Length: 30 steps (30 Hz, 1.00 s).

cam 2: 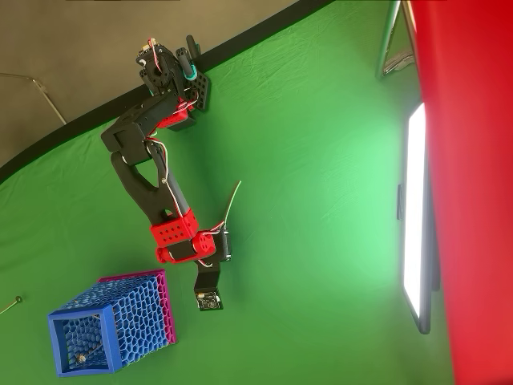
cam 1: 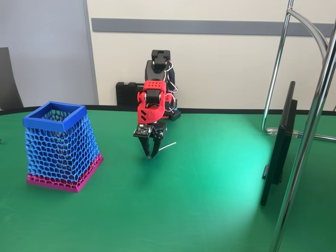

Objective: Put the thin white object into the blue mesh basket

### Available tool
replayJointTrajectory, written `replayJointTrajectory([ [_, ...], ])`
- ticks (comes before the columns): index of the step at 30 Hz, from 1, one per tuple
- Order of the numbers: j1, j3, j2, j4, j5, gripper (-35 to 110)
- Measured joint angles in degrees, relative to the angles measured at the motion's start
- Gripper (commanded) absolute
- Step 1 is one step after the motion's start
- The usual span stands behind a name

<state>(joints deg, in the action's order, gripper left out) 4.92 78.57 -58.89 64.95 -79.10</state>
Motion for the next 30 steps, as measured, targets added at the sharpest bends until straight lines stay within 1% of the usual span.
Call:
replayJointTrajectory([
  [7, -1.05, -4.31, 0.26, 0.00, 3.69, 1],
  [14, -1.76, -14.41, 0.62, -0.09, 9.76, 1],
  [20, -1.41, -21.18, 0.62, -6.24, 14.15, 1],
  [23, 0.09, -21.53, 0.00, -10.55, 13.71, 1],
  [30, 5.54, -21.01, -5.80, -20.39, 4.92, 0],
])
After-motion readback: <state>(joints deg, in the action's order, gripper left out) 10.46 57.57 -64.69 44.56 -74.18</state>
